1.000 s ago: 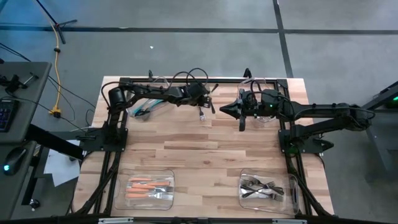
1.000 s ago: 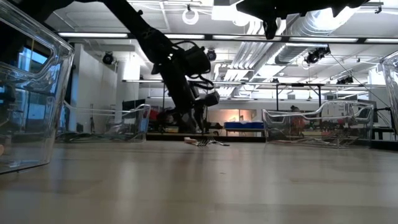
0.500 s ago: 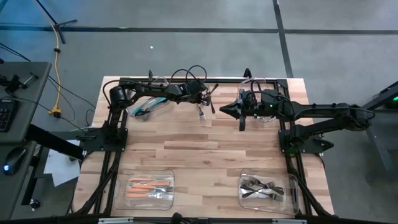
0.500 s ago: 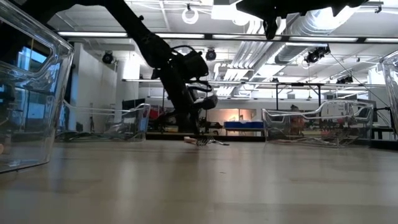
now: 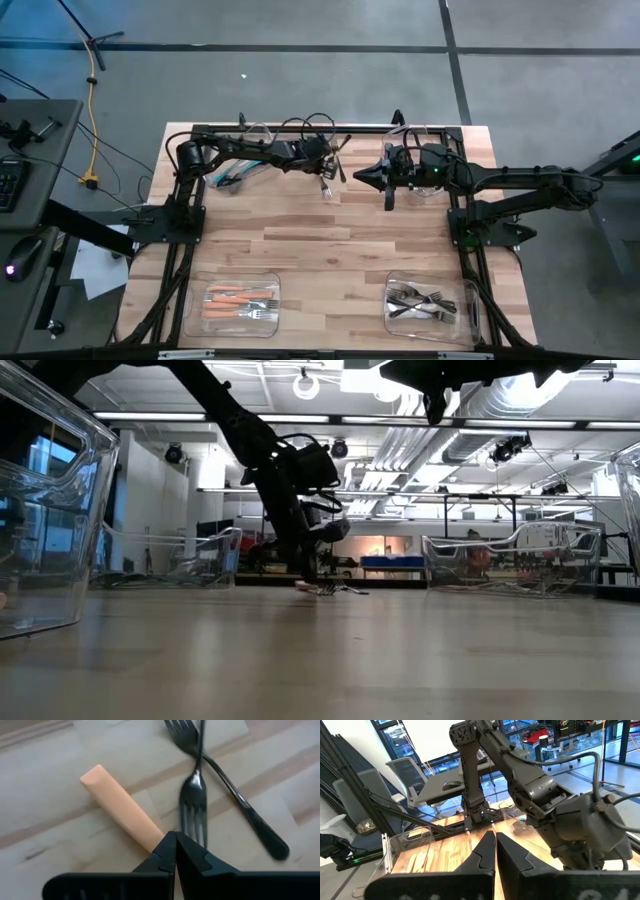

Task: Sort silverware by color (type)
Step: Put the light orange fork into the bottom left transparent bin

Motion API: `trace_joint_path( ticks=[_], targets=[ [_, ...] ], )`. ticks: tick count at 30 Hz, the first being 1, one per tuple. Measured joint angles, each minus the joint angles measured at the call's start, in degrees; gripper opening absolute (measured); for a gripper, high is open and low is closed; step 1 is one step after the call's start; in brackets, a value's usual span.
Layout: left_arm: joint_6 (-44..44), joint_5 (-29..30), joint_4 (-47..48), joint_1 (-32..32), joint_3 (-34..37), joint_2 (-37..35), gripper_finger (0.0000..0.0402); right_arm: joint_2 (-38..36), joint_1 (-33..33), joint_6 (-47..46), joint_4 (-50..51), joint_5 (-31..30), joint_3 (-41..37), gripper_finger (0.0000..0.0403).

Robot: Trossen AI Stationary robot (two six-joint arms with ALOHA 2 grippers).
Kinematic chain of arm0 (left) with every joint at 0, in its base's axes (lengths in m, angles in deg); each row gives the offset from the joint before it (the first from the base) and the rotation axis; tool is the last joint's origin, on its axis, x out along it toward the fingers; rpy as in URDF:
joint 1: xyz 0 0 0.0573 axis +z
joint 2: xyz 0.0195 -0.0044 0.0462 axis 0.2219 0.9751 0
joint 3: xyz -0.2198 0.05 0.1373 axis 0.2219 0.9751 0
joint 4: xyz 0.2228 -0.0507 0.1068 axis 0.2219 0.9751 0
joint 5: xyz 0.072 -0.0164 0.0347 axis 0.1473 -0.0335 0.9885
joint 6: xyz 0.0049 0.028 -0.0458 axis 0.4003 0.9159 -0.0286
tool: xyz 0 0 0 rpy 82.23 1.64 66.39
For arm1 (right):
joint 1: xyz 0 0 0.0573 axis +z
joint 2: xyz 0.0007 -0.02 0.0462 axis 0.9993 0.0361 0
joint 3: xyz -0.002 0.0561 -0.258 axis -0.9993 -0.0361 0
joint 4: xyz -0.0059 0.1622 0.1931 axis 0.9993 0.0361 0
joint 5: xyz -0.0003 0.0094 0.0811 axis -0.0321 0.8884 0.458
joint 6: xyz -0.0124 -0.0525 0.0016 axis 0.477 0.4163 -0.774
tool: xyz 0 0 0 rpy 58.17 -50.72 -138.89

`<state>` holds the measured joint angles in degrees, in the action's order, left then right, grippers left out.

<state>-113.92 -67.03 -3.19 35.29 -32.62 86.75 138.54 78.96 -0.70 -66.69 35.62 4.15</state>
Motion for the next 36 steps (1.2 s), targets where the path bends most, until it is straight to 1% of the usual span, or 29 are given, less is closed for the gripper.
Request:
trace_joint_path(
  ticks=[7,15,17,20,23,26,30,32,36],
  targets=[
    [0.0,-1.0,2.7,-3.9,0.4,0.0,0.0000,0.0,0.0,-0.4,0.0,0.0,0.0,0.0000],
    [-1.5,-0.1,5.6,-11.0,0.3,-0.2,0.0000,0.0,0.0,-0.4,0.0,0.0,0.0,0.0000],
    [-0.4,-1.2,6.8,-11.9,0.3,-1.0,0.0000,0.0,0.0,-0.4,0.0,0.0,0.0,0.0000],
    [1.8,0.0,7.5,-11.7,0.5,-3.3,0.0000,0.0,0.0,-0.3,0.0,0.0,0.0,0.0000],
    [6.5,2.8,7.0,-9.0,0.3,-7.4,0.0000,0.0,0.0,-0.3,-0.3,0.0,0.0,0.0000],
    [14.6,3.3,7.9,-6.5,0.3,-11.4,0.0000,0.0,0.0,-0.3,-0.4,0.0,0.0,0.0000],
    [24.7,-3.0,9.7,-3.2,0.2,-16.7,0.0001,0.0,0.0,-0.4,-0.4,0.0,0.0,0.0000],
    [29.5,-6.3,12.9,-1.5,0.3,-18.3,0.0009,0.0,0.0,-0.4,-0.5,0.0,0.0,0.0000],
    [41.2,-12.8,17.5,-0.8,0.3,-18.9,0.0049,0.0,0.0,-0.8,-0.5,0.0,0.0,0.0000]
  ],
)
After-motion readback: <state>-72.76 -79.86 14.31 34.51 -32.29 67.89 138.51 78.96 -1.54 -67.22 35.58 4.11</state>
